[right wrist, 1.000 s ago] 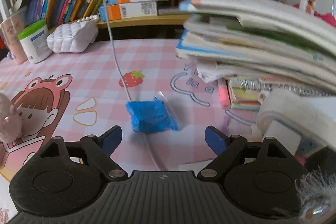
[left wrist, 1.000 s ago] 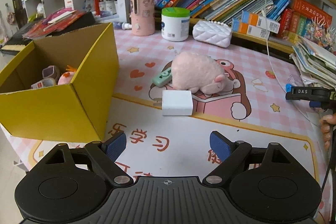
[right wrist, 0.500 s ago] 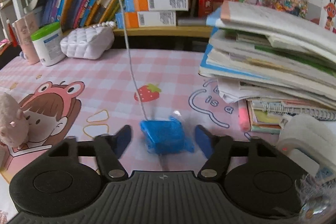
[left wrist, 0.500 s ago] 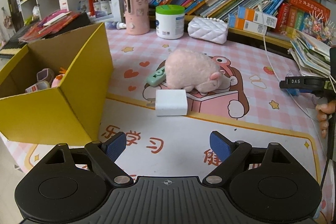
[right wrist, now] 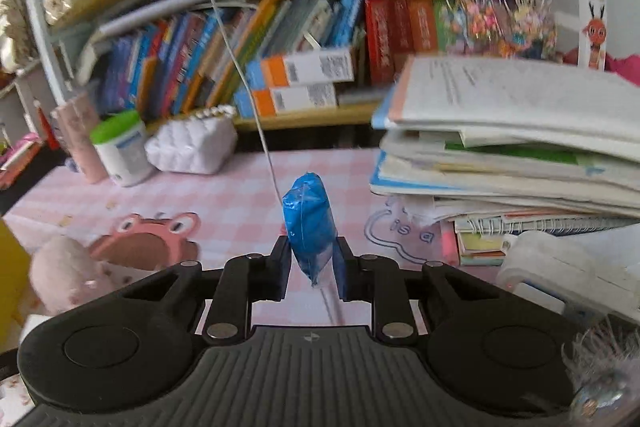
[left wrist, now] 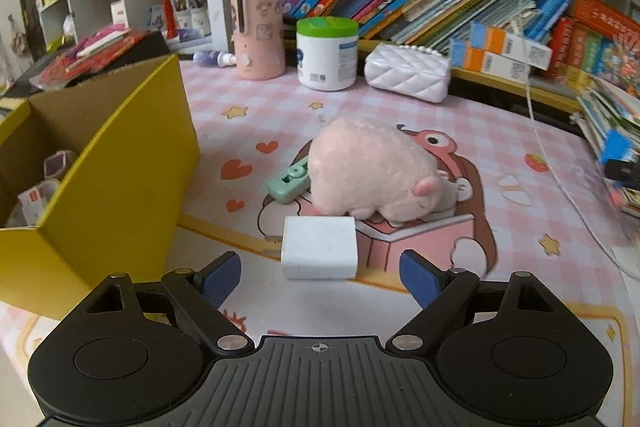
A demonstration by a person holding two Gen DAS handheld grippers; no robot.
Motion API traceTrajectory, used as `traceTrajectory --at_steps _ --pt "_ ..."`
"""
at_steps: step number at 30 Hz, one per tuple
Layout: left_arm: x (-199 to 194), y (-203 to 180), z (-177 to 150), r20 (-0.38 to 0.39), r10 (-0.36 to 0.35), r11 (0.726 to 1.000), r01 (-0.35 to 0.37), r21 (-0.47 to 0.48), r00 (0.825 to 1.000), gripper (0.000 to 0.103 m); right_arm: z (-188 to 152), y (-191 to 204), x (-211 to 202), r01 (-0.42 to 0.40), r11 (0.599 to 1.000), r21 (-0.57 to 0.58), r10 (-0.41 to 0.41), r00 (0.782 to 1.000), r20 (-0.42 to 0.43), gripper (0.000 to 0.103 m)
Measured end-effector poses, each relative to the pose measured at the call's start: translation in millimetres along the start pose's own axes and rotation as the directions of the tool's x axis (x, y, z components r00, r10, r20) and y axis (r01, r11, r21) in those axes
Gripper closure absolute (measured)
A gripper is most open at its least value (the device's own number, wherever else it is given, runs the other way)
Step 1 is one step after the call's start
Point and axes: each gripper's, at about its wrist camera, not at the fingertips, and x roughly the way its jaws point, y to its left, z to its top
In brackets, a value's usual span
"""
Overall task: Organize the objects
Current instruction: 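Grasp the white charger with the left tool while the right tool lifts the blue bag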
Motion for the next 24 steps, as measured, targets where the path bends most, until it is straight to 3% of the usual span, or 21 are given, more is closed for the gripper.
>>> traceTrajectory --at_steps 5,15,20,24 --pt "23.1 -2.6 1.0 -0.017 0.027 1.0 -0.027 0.012 0.999 0.016 -4.5 13.6 -26.6 -0.052 0.998 -0.025 0.052 0.999 -0.004 0.082" --pt "43.0 -4.9 2.0 -0.03 0.058 0.998 -0.058 0.013 0.998 0.021 -30.1 50.2 -48.3 -0.121 0.99 -0.074 0.11 0.985 -0.135 0.084" --pt "49.7 2.1 -1.8 -0.048 0.047 0.999 -0.047 -0.004 0.998 0.038 -40.8 67.4 -53.9 -0.151 0.983 -0.109 0.129 0.974 -0.184 0.085" --pt "45.1 5.7 -2.5 -0.06 0.028 1.0 -0.028 -0.006 0.998 0.039 -46.3 78.3 -58.3 -0.166 0.977 -0.134 0.136 0.969 -0.208 0.085"
